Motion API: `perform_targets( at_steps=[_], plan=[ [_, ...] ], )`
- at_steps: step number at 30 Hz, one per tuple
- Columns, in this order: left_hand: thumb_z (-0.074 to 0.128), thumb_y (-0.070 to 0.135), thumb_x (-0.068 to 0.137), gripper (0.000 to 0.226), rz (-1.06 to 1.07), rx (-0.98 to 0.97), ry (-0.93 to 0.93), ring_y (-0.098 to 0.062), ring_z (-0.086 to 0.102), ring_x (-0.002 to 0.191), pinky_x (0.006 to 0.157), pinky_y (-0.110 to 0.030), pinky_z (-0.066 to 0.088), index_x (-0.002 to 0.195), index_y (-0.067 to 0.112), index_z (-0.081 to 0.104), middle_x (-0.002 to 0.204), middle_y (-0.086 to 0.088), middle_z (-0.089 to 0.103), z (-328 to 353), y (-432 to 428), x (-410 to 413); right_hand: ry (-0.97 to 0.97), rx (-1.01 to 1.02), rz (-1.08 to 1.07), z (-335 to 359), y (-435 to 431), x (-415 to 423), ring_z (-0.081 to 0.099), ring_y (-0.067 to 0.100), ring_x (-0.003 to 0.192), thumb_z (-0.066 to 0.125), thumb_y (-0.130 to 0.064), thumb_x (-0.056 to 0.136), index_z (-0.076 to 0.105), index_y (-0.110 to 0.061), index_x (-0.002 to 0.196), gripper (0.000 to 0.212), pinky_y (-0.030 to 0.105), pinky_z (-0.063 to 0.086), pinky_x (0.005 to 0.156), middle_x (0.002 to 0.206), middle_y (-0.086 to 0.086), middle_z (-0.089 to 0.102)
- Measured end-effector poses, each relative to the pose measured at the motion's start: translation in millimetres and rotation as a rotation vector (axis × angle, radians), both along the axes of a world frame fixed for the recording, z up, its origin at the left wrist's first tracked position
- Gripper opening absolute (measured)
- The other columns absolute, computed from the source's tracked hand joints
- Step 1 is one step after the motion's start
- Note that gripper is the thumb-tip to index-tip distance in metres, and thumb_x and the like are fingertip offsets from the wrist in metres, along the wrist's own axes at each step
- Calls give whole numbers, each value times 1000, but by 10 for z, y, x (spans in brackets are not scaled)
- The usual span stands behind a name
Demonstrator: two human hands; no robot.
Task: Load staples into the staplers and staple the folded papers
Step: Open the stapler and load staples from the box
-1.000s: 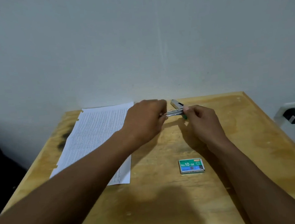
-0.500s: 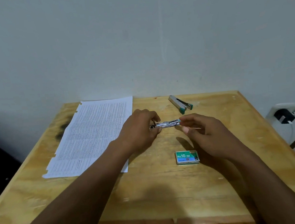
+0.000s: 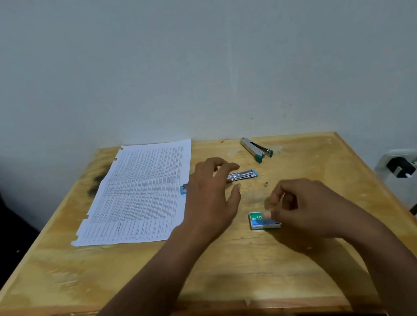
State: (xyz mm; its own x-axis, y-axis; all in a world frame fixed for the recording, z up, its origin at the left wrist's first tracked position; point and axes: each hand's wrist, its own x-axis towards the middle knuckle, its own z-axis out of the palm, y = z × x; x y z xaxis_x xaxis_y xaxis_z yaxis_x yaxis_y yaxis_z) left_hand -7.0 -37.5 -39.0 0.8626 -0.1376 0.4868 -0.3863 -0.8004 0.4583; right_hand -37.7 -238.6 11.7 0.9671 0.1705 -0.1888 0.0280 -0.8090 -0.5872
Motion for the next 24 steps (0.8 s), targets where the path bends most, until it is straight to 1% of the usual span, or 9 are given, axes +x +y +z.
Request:
perform_targets(
  at_steps=[2,4,7,10,13,17,19,22,24],
  plan=[
    [70,27,89,33,-89,-67,46,-5,53,103,85,-21,50,121,31,62,117,11,58,-8,-53,-128,18,-36,0,-83,48,-91,61,9,79,77,-50,76,61,-35,91,27,21,45,57,86,-10,67],
    [70,28,88,32,-221,-82,171,1,54,94,77,-11,47,118,32,62,108,16,58,-17,-81,-262,-66,-7,-52,-198,83,-137,60,8,76,78,-46,76,62,-34,89,24,22,45,57,83,-10,66],
    [77,29,85,28,-343,-86,302,1,58,94,77,-10,51,112,26,72,105,15,61,-44,-40,-331,-131,57,-111,-287,90,-157,60,8,75,78,-40,77,65,-32,78,15,28,52,65,77,-10,67],
    [83,27,83,26,-343,-114,357,-2,62,92,79,-13,55,109,26,78,104,12,65,-4,26,-273,-152,100,-135,-302,97,-157,61,9,71,80,-35,76,66,-31,77,15,29,51,63,73,-8,66],
    [84,25,81,29,-346,-106,397,-4,65,91,81,-16,57,110,25,79,103,12,68,44,40,-239,-165,163,-166,-315,92,-155,62,11,66,84,-31,73,66,-29,79,19,31,52,61,68,-6,67],
    [88,23,78,33,-320,-200,405,-2,65,93,79,-16,57,109,26,78,103,14,73,-3,61,-238,-128,346,-216,-342,83,-155,61,9,63,84,-21,75,68,-23,82,18,26,47,57,68,1,69],
    [88,25,77,34,-295,-232,397,-2,66,95,79,-17,57,110,25,78,104,14,75,-34,64,-248,-135,403,-251,-361,103,-150,60,9,62,82,-20,77,69,-21,82,15,26,47,58,67,2,68],
    [88,27,77,37,-243,-234,363,-3,66,95,77,-10,54,112,24,77,106,12,75,-55,47,-274,-173,380,-287,-394,129,-149,65,10,68,79,-20,80,69,-24,82,12,28,51,61,68,0,69],
    [89,29,75,37,-209,-238,355,-1,66,95,76,-5,51,110,24,78,105,11,74,-67,64,-284,-193,343,-283,-413,121,-156,65,8,69,78,-21,81,69,-26,84,10,23,47,59,69,-3,70]
  ],
)
